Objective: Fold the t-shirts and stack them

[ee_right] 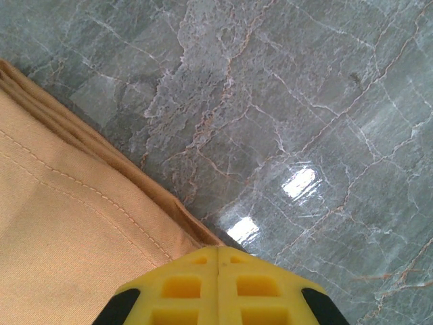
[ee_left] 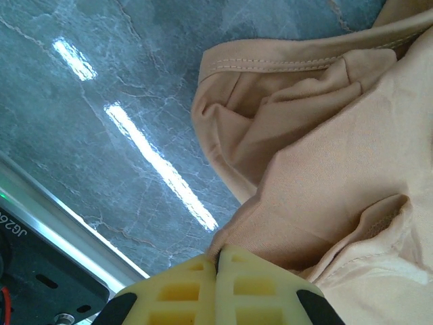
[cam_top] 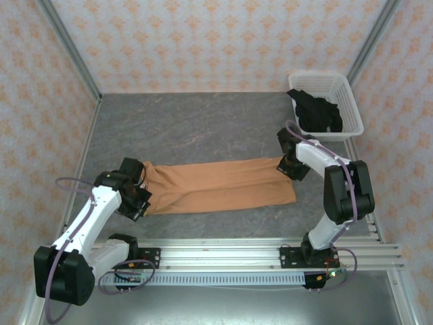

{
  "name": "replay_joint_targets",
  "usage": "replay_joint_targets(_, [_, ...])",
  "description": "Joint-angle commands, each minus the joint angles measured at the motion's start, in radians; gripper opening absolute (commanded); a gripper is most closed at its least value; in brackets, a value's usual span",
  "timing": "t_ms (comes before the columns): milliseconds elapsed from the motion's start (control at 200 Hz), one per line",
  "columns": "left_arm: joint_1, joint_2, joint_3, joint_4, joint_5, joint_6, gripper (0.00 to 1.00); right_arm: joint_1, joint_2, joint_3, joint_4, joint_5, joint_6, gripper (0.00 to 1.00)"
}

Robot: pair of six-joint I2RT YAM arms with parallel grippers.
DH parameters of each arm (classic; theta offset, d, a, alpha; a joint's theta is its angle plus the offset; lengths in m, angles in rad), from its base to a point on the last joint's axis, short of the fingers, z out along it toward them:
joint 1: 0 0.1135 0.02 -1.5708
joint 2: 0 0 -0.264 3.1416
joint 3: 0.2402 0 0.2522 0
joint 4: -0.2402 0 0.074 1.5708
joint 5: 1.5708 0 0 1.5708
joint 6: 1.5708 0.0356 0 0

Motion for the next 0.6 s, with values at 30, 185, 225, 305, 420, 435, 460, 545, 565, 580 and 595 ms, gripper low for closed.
replay_joint_targets(30, [-0.009, -0.018, 0.014, -0.019, -0.005, -0.019, 0.0, 0.005, -0.028, -0.008, -0.039, 0.05, 0.018, 0.05])
replay_joint_targets(185, [-0.012, -0.035, 0.023, -0.018, 0.036, -0.02, 0.04, 0.003, -0.066, -0.006, -0.051, 0.096, 0.018, 0.18])
replay_joint_targets(225, [-0.014, -0.04, 0.028, -0.021, 0.036, -0.017, 0.05, 0.004, -0.071, -0.006, -0.049, 0.1, 0.015, 0.18])
replay_joint_targets(305, [-0.015, -0.043, 0.033, -0.02, 0.038, -0.009, 0.01, 0.004, -0.071, -0.001, -0.045, 0.096, 0.013, 0.14])
replay_joint_targets(420, [-0.017, -0.033, 0.018, -0.001, 0.053, -0.013, 0.0, 0.006, -0.073, -0.002, -0.026, 0.078, 0.011, 0.13])
replay_joint_targets(435, [-0.017, -0.032, 0.014, 0.003, 0.057, -0.015, 0.0, 0.006, -0.074, -0.002, -0.023, 0.076, 0.01, 0.13])
replay_joint_targets(460, [-0.017, -0.03, 0.01, 0.009, 0.063, -0.02, 0.0, 0.009, -0.076, -0.002, -0.019, 0.073, 0.007, 0.13])
replay_joint_targets(545, [-0.032, -0.023, 0.001, 0.037, 0.085, -0.035, 0.0, 0.014, -0.076, 0.003, -0.012, 0.062, -0.006, 0.13])
replay_joint_targets(565, [-0.038, -0.02, 0.002, 0.043, 0.09, -0.038, 0.0, 0.014, -0.075, 0.004, -0.012, 0.062, -0.008, 0.13])
replay_joint_targets(580, [-0.043, -0.018, 0.003, 0.048, 0.094, -0.04, 0.0, 0.015, -0.075, 0.006, -0.011, 0.061, -0.01, 0.13])
replay_joint_targets(595, [-0.049, -0.015, 0.006, 0.051, 0.095, -0.043, 0.0, 0.015, -0.075, 0.006, -0.012, 0.059, -0.012, 0.13])
